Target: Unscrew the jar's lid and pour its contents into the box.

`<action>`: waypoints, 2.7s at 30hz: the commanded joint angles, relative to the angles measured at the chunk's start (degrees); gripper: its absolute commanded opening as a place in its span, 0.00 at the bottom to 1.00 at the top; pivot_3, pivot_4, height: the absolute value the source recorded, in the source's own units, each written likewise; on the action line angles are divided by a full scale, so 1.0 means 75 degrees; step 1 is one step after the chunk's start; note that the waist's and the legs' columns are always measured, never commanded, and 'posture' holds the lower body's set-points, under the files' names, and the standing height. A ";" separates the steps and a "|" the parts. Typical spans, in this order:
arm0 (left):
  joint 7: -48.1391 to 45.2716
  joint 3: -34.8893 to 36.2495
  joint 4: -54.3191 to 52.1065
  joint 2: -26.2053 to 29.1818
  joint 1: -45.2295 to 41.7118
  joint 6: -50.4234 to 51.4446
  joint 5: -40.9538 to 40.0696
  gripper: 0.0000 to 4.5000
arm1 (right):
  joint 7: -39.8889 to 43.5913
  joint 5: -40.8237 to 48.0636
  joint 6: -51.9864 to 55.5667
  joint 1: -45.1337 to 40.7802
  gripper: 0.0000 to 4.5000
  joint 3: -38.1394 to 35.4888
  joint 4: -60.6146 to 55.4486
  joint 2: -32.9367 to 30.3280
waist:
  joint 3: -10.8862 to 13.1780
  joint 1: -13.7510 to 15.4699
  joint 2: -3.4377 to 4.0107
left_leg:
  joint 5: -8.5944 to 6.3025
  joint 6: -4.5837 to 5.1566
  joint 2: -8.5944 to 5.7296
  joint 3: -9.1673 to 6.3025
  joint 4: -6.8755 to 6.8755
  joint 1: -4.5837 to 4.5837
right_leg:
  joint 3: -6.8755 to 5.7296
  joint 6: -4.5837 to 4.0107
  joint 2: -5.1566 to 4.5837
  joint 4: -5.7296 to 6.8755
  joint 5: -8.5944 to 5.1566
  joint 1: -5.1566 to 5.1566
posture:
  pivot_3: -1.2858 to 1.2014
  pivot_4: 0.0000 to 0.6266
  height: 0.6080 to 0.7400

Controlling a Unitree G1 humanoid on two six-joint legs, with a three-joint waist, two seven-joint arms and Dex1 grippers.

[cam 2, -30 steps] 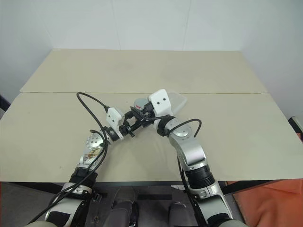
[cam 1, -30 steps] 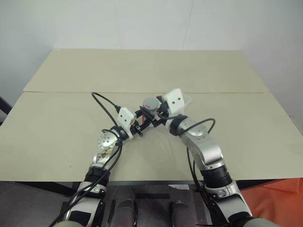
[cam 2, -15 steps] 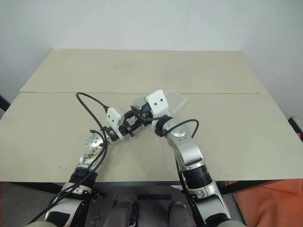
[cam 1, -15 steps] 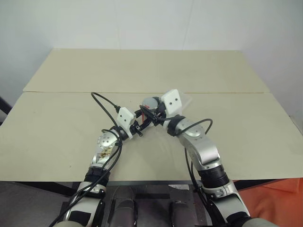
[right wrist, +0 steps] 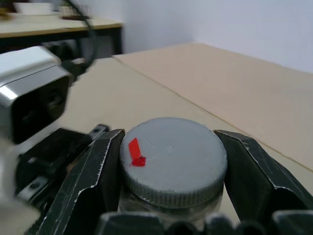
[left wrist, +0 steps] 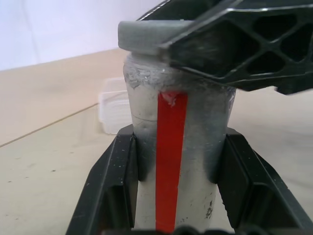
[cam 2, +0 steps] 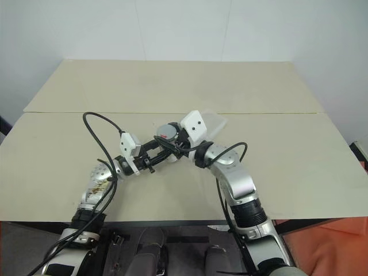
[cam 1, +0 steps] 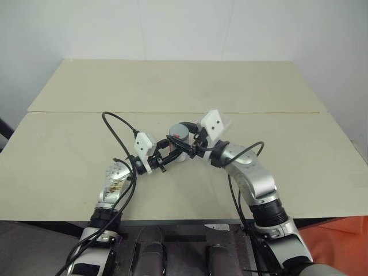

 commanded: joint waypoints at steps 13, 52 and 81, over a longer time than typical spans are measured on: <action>-0.1680 -0.0589 -0.2026 0.0211 -0.0178 0.0870 -0.0965 0.42 | 0.5051 0.1086 -0.1270 -0.1151 0.63 0.0194 0.1040 -0.1298 | 0.0001 0.0017 0.0001 | 0.0000 0.0000 0.0003 0.0000 0.0001 0.0004 | -0.0002 0.0000 0.0003 -0.0004 0.0000 0.0007 | 0.52 0.24 1.00; 0.0752 -0.0239 -0.1075 -0.0525 0.0171 -0.0150 0.0291 0.42 | 0.0442 0.0657 0.0407 0.0640 0.99 -0.0833 -0.2441 -0.1370 | 0.0001 0.0037 0.0000 | 0.0000 -0.0001 0.0002 -0.0003 0.0003 0.0000 | 0.0002 0.0000 0.0001 0.0002 0.0000 0.0000 | 0.52 0.24 1.00; 0.1351 -0.0306 -0.0913 -0.0828 0.0082 -0.0253 0.0565 0.42 | -0.1636 -0.0228 0.0687 0.0986 0.99 -0.0277 -0.2699 -0.0294 | 0.0001 0.0034 0.0001 | 0.0001 0.0000 -0.0001 -0.0003 0.0003 -0.0001 | 0.0001 0.0000 0.0001 -0.0001 0.0000 0.0001 | 0.52 0.24 1.00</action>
